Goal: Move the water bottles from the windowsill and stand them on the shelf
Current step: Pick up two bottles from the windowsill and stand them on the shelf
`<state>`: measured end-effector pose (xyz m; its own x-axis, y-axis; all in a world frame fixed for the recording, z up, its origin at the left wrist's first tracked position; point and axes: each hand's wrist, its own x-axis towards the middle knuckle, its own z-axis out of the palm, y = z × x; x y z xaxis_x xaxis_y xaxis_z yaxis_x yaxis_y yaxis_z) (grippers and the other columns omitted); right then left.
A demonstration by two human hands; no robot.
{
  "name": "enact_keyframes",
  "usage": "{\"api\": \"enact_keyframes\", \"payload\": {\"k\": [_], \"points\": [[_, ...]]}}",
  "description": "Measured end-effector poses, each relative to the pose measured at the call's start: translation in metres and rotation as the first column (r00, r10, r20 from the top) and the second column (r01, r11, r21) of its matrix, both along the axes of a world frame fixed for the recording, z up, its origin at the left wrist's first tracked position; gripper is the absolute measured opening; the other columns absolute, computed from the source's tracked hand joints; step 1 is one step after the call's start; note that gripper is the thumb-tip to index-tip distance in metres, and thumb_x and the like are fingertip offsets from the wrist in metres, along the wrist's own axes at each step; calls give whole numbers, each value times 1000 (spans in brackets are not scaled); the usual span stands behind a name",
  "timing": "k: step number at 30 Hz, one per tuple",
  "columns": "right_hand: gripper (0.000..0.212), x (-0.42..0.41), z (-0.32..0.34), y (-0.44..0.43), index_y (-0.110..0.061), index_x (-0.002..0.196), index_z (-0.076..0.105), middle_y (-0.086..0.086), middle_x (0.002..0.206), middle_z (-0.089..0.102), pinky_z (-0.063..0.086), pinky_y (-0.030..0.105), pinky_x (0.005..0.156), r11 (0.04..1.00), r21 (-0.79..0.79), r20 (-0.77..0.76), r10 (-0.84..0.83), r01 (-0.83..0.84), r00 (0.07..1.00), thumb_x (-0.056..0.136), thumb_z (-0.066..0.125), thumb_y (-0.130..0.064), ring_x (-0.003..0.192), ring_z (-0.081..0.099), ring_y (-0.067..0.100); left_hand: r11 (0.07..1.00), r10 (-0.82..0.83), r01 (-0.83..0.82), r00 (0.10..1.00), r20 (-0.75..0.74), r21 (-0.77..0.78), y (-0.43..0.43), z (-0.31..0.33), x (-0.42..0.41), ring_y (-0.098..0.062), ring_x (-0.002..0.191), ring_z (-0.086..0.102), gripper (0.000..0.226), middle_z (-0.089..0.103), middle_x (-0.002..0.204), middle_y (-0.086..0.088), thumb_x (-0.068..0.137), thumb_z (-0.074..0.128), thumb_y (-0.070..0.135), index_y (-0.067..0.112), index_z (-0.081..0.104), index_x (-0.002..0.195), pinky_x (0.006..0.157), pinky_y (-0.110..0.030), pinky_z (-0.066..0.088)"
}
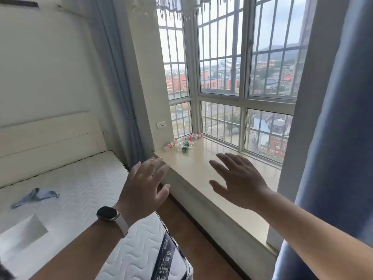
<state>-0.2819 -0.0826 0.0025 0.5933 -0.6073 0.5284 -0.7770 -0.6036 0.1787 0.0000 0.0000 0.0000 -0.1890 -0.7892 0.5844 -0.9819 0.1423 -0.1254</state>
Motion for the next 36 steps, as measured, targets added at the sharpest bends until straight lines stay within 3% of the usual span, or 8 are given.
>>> {"api": "enact_keyframes", "payload": {"k": [13,25,36], "points": [[58,1,-19,-67,-22,131,60,9,136,58,44,44,102,995,70,21,68,-70,997,89,41,-58,123,56,30,998,46,-45,998,50,-32,-45,-7,-12,-35,124,60,51,63,133,-12,88,48,43,15,65,127,102,-58,43],[59,66,-15,-169,-25,138,52,6,145,51,39,44,106,990,140,-78,26,-15,997,93,35,-59,132,49,28,1000,25,-25,1000,-16,-4,-166,-23,63,-31,126,57,50,62,133,-10,90,48,47,18,65,127,104,-57,43],[58,143,-30,-266,-22,132,59,8,136,59,45,45,99,988,151,-47,8,-1,999,92,37,-57,123,56,30,1000,-10,10,998,-55,17,-268,-45,137,-29,127,53,49,60,135,-8,92,46,49,20,60,129,105,-57,41]]}}
